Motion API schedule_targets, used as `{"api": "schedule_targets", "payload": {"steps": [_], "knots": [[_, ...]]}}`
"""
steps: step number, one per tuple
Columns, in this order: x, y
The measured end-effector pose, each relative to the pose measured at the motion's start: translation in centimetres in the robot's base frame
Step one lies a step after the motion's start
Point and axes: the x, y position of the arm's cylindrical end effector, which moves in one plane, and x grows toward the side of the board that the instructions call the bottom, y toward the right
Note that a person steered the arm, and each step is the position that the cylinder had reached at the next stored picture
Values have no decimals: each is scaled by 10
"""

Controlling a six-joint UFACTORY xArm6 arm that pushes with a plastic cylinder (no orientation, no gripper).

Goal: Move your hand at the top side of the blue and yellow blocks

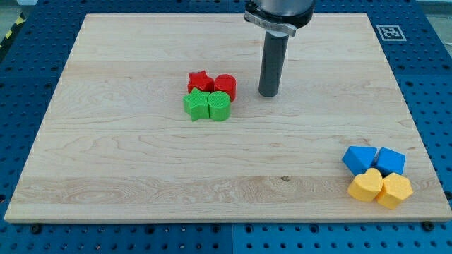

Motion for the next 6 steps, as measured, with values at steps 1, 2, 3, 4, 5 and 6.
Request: {"api": "schedule_targets", "payload": {"steps": [1,2,3,4,5,6], "knots": [[0,0],[0,11],[1,46],[2,80],[7,119],[8,142]]}}
